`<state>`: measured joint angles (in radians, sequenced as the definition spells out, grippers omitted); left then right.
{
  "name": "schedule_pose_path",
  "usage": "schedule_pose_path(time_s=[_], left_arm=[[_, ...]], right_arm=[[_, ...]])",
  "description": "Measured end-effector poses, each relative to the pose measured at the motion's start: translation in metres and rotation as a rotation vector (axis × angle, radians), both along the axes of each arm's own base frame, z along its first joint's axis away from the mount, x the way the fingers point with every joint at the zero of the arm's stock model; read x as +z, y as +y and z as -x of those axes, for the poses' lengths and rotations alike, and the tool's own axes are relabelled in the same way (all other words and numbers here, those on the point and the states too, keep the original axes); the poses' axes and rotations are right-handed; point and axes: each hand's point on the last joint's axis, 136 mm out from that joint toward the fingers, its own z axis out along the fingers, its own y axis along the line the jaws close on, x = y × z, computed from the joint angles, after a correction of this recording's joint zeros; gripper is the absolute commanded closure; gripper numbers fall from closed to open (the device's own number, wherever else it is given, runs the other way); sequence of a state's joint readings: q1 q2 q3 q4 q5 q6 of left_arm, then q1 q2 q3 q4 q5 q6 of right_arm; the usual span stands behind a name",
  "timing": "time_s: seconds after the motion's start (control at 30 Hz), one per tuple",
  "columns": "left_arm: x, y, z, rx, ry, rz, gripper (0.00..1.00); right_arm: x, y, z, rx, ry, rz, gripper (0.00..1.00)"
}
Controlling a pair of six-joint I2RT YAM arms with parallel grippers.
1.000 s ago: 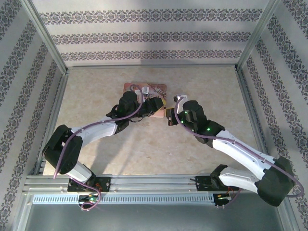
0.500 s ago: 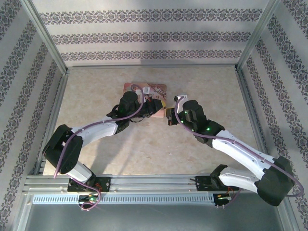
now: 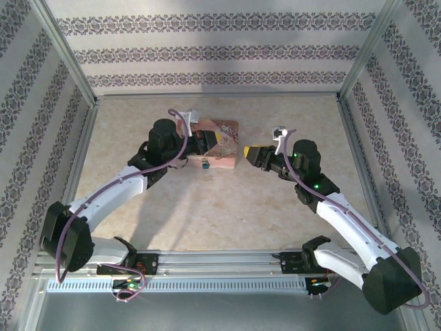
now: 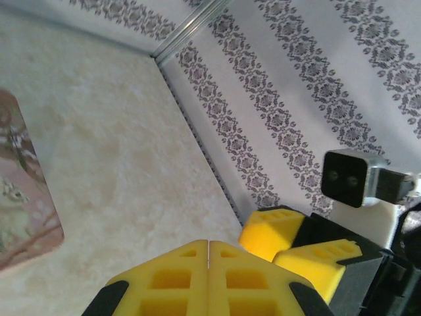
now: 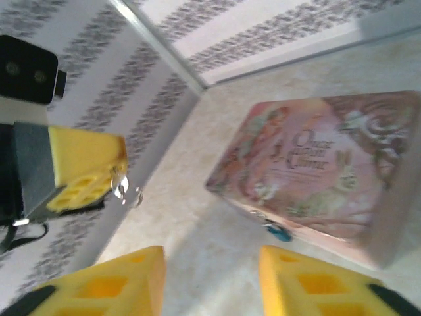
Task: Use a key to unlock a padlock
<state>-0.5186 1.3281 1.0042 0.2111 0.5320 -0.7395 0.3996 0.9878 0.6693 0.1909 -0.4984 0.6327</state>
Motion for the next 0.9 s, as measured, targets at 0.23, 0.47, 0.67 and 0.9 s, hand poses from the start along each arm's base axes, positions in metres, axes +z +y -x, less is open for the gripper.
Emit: schedule_pose_path(time_s=[0.23,0.47,0.67,0.9], left_arm=[[0.044,0.001,0.025,-0.102,-0.186,-0.048,1.0],[0.039,-0.002,0.035,-0.162,-0.197,-0.076,1.0],[0.037,-0.003,0.038,-0.184,-0.198,-0.08,1.0],[0.037,-0.003,0.039,-0.19,-0.2,-0.079,1.0]], right_arm=[[0.027,0.034,0.017,0.212,-0.052,-0.149,0.4],[0.043,0.062,0.034,0.347,-0.094,-0.192,0.4],[0.054,0.07,0.033,0.375,-0.119,-0.212,0.44],[0.054,0.08,0.03,0.394,-0.116,-0.216,0.49]])
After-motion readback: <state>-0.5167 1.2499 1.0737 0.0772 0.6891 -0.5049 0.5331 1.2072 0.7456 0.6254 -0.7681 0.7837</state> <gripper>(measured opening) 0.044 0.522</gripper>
